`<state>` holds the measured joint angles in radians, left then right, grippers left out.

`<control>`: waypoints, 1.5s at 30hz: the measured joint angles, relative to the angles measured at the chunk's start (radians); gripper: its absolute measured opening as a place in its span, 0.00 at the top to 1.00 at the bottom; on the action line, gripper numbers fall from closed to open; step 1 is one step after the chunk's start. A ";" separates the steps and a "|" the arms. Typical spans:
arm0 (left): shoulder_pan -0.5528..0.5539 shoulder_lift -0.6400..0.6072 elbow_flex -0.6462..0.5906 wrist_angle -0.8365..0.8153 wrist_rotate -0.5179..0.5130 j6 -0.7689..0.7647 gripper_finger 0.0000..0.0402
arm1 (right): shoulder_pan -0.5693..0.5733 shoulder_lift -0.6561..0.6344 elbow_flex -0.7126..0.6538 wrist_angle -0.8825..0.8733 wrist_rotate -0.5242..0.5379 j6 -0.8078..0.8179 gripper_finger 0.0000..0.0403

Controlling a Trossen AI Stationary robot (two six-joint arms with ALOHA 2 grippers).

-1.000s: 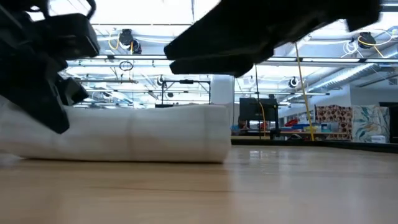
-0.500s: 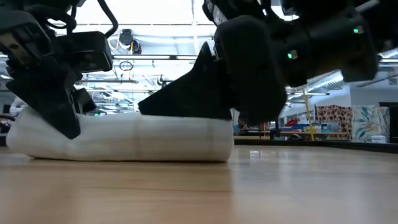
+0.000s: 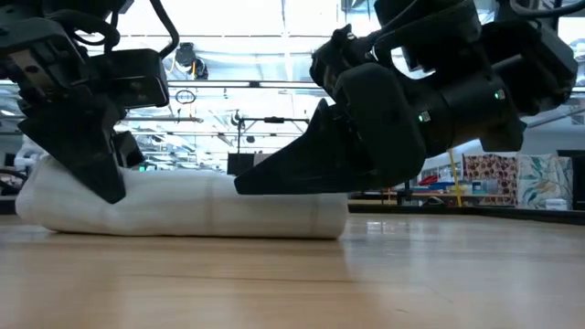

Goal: Roll towel
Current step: Roll the white towel

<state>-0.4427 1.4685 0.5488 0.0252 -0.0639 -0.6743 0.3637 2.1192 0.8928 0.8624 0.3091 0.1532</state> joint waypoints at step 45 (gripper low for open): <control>-0.247 0.029 0.018 -0.083 -0.594 0.366 0.32 | -0.206 -0.001 0.000 -0.107 -0.318 0.546 0.82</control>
<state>-0.6899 1.4971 0.5671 -0.0582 -0.6579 -0.3079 0.1573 2.1185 0.8932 0.7555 -0.0086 0.6988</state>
